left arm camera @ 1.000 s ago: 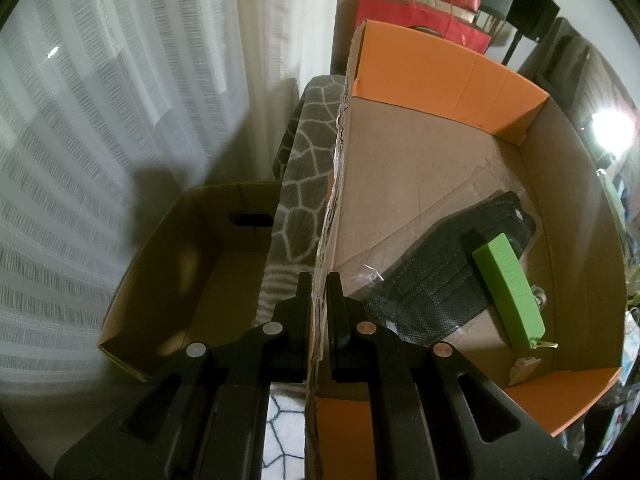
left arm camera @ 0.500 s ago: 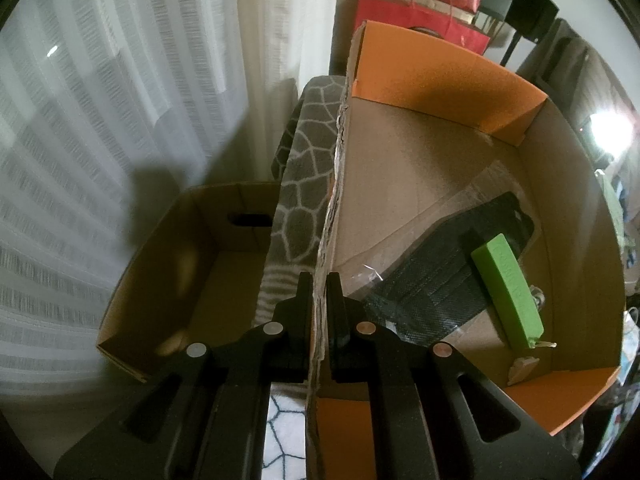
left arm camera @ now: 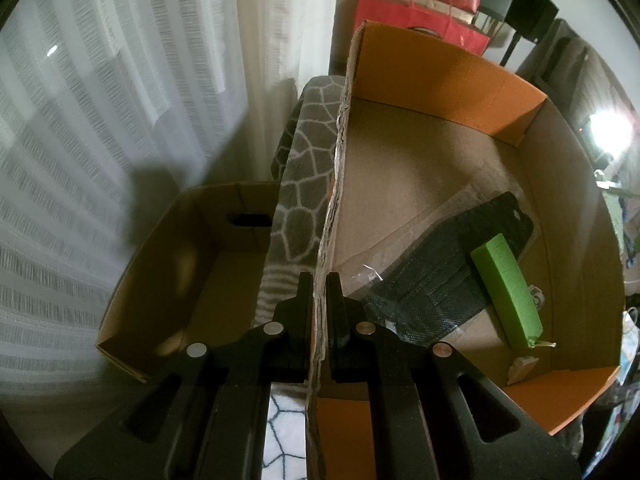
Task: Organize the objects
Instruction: 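Carry the lime-green cable over the orange box with the right gripper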
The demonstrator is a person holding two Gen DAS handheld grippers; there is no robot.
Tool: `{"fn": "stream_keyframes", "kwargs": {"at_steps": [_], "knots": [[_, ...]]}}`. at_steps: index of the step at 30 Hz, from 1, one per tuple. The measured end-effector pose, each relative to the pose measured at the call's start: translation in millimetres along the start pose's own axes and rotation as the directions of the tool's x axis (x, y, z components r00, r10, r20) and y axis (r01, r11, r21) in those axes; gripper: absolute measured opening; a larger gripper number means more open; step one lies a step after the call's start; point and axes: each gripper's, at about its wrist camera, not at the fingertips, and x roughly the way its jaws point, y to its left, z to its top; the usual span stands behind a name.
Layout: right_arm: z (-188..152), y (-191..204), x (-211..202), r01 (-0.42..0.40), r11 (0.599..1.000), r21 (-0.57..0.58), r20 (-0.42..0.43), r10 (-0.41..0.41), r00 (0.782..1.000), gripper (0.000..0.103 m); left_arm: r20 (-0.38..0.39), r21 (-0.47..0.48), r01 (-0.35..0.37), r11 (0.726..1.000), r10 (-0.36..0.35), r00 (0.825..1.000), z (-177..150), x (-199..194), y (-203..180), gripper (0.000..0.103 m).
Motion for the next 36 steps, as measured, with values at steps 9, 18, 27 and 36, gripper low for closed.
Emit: {"fn": "stream_keyframes", "kwargs": {"at_steps": [9,18,27,36], "knots": [[18,24,46,-0.05,0.999,-0.004,-0.02,0.05,0.999,0.015,0.0,-0.002,0.005,1.0,-0.005,1.0,0,0,-2,0.006],[18,36,111,-0.067,0.998,0.009,-0.081,0.068,0.994,0.015,0.001,-0.005,0.01,1.0,-0.01,1.0,1,-2,-2,0.006],[10,44,167,-0.083,0.996,0.045,-0.132,0.088,0.987,0.015,0.0,-0.008,0.017,1.0,-0.017,1.0,2,-2,-1,0.005],[0,37,199,-0.035,0.998,0.058,-0.165,0.044,0.985,0.015,-0.002,-0.017,0.04,0.999,-0.04,0.999,4,-2,2,0.005]]}}
